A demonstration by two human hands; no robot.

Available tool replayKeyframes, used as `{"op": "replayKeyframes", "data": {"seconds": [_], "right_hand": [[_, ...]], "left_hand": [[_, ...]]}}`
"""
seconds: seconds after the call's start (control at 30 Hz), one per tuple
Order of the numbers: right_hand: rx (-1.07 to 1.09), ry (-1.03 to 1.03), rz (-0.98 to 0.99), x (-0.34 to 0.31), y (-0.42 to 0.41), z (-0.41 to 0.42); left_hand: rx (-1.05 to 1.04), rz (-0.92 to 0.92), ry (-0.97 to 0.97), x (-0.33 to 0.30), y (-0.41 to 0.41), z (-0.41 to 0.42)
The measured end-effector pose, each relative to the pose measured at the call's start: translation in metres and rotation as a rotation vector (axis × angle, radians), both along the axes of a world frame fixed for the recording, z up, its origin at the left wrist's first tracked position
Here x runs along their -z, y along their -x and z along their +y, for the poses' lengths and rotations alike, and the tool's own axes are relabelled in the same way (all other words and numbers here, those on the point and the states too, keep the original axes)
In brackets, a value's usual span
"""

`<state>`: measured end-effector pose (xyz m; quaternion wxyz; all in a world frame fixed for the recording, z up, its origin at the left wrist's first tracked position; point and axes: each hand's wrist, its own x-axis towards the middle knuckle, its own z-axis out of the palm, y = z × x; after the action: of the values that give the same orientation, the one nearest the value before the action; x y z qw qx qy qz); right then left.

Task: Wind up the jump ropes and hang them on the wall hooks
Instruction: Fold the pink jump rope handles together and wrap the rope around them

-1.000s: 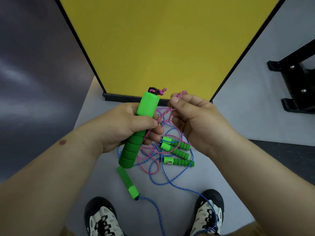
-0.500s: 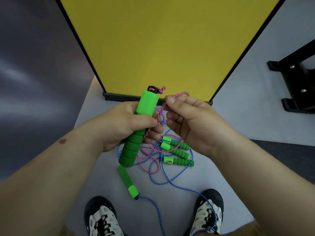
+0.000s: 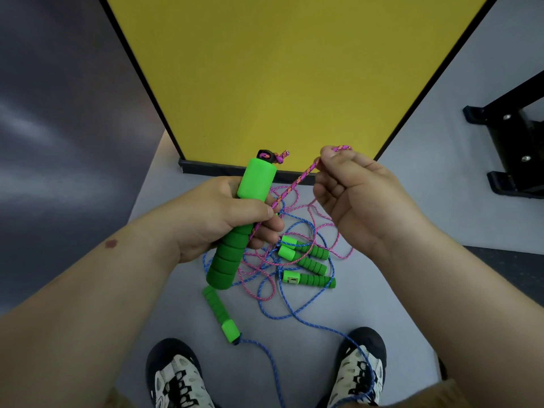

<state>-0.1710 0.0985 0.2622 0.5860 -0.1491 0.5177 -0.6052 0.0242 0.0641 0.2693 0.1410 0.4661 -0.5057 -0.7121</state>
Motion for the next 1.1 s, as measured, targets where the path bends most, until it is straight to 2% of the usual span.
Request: {"op": "replayKeyframes", "data": {"seconds": [0.13, 0.4, 0.63, 0.87, 0.97, 1.1], "right_hand": [[-0.049, -0.023, -0.006, 0.0, -0.004, 0.003], [-0.317, -0.009, 0.042, 0.005, -0.023, 0.012], [-0.14, -0.002, 0.142, 0.003, -0.013, 0.007], [0.065, 0.015, 0.103, -0.001, 0.004, -0.001], [0.032, -0.001, 0.058, -0.001, 0.003, -0.001], [-0.171, -0.027, 0.038, 0.002, -0.009, 0.006]], "left_hand": [[0.005, -0.018, 0.016, -0.001, 0.001, 0.001], [0.014, 0.008, 0.004, -0.001, 0.0, 0.002], [0.001, -0.014, -0.001, -0.002, 0.001, 0.002], [0.023, -0.013, -0.008, -0.001, 0.0, 0.002], [0.022, -0.022, 0.0, -0.002, 0.001, 0.002], [0.018, -0.024, 0.006, -0.002, 0.001, 0.002]]}}
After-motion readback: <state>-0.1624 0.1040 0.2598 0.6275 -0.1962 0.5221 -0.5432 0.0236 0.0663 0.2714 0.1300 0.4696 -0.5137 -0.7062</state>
